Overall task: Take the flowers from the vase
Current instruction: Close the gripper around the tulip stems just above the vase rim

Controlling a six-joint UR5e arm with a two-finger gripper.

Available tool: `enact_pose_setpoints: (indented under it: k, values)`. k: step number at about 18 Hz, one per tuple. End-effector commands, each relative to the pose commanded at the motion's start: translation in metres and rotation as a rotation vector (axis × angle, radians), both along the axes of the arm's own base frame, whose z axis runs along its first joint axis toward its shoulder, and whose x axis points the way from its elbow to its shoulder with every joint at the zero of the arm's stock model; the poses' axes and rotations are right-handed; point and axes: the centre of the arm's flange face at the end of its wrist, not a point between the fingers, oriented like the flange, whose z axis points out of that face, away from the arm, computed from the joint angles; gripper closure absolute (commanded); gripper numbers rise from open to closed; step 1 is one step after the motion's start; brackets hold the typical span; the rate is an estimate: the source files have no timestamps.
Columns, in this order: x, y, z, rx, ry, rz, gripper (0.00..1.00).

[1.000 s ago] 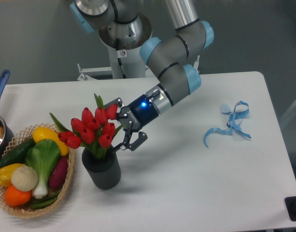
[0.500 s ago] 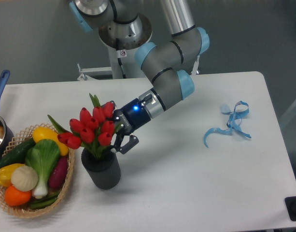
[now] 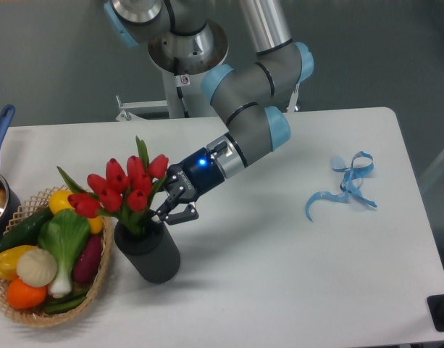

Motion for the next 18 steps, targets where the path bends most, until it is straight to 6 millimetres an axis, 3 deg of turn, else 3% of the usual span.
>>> enact_pose_setpoints:
  k: [12,18]
  values:
    - [-0.006,-0.001,0.012,-0.006,-0.014,0.015,0.61]
    - [-0.004,-0.003,0.029,-0.015,-0.069,0.030,0.60]
